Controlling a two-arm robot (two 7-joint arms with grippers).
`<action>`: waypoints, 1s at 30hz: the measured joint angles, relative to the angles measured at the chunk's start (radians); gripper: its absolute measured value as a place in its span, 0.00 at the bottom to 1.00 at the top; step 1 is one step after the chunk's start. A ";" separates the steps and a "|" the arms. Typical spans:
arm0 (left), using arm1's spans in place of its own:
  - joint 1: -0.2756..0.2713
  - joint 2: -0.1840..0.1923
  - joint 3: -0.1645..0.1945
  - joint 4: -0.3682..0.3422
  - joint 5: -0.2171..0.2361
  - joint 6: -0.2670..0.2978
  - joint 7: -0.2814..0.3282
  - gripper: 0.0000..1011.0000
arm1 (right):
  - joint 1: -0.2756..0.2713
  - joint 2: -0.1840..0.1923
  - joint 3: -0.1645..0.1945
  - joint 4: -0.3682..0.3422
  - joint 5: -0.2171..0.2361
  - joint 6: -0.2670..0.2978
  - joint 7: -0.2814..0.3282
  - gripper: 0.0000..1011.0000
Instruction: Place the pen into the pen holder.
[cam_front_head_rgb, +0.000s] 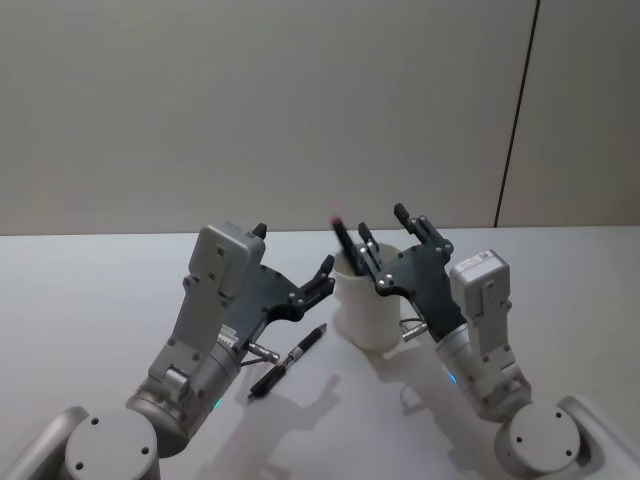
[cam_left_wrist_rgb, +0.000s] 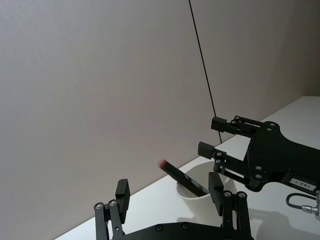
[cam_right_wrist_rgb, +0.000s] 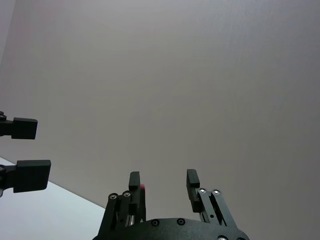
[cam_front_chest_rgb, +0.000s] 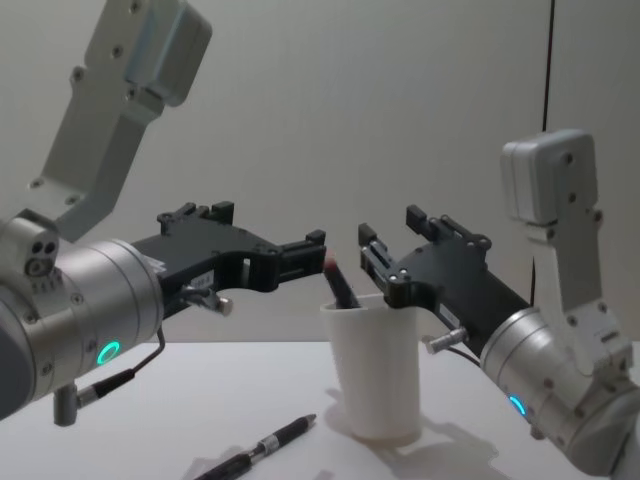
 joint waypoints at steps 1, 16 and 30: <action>0.000 0.000 0.000 0.000 0.000 0.000 0.000 0.99 | 0.000 0.000 0.000 0.000 -0.001 0.000 0.000 0.53; 0.000 0.000 0.000 0.000 0.000 0.000 0.000 0.99 | -0.010 0.000 0.000 -0.021 -0.012 0.012 -0.005 0.98; 0.000 0.000 0.000 0.000 0.000 0.000 0.000 0.99 | -0.067 0.021 0.001 -0.134 -0.004 0.080 0.002 0.99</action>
